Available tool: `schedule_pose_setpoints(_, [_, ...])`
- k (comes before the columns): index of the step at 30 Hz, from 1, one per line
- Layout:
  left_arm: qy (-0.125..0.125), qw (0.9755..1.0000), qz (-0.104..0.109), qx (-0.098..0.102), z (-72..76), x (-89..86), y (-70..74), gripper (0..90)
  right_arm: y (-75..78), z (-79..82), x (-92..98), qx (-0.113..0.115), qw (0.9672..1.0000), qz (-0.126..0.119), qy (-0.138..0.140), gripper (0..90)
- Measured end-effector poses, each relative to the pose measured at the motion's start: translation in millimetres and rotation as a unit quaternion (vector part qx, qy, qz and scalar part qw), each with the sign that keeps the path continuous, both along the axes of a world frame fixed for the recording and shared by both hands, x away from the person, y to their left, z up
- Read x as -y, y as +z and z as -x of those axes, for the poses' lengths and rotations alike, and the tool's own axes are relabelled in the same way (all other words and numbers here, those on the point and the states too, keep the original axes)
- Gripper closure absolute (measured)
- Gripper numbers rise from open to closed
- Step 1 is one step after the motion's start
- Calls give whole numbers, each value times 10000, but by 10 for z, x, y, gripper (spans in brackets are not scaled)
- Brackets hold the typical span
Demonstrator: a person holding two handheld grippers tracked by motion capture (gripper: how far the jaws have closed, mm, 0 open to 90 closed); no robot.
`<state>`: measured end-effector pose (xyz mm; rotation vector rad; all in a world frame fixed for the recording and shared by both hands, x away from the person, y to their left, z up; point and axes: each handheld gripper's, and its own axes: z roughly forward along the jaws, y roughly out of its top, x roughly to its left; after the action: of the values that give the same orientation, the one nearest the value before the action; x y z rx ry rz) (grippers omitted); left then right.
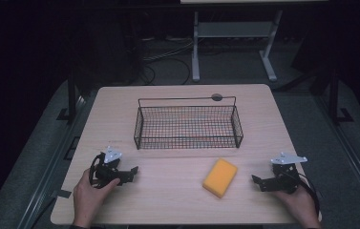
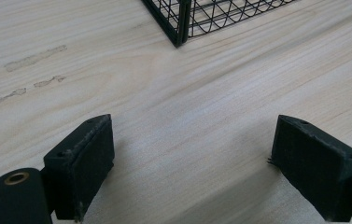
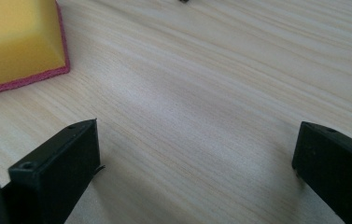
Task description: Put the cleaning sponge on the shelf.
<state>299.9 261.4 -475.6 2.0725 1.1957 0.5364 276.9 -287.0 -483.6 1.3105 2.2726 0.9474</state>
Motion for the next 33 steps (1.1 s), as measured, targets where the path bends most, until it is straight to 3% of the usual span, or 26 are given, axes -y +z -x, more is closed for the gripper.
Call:
schedule_pose_setpoints(8, [1,10000,4,0,0,0,0,123,1,10,6,23,10000,0,0,27])
schedule_pose_setpoints(9, [2,10000,5,2,0,0,0,124,30,28,32,17,10000,-25,9,145])
schedule_pose_setpoints(12, [1,10000,1,1,0,0,0,124,50,36,64,-5,10000,-78,17,172])
schedule_pose_setpoints(13, [2,10000,-1,1,1,0,0,125,68,46,79,-49,9999,-96,8,236])
schedule_pose_setpoints(15, [4,10000,2,0,1,0,0,124,81,50,80,-92,9999,-102,31,257])
schedule_pose_setpoints(16, [5,10000,4,0,1,0,0,124,107,66,74,-121,9998,-140,78,334])
schedule_pose_setpoints(20, [4,10000,5,-1,1,0,0,125,141,94,55,-135,9997,-161,128,433])
schedule_pose_setpoints(22, [4,10000,4,-1,1,0,0,125,163,114,34,-213,9994,-160,216,566])
schedule_pose_setpoints(24, [5,10000,5,-1,1,0,0,125,169,118,28,-237,9992,-195,271,608])
schedule_pose_setpoints(26, [4,10000,4,-1,0,0,0,125,186,140,0,-301,9987,-231,332,717])
schedule_pose_setpoints(33, [5,10000,5,-1,0,0,0,125,226,161,-18,-315,9972,-429,524,897])
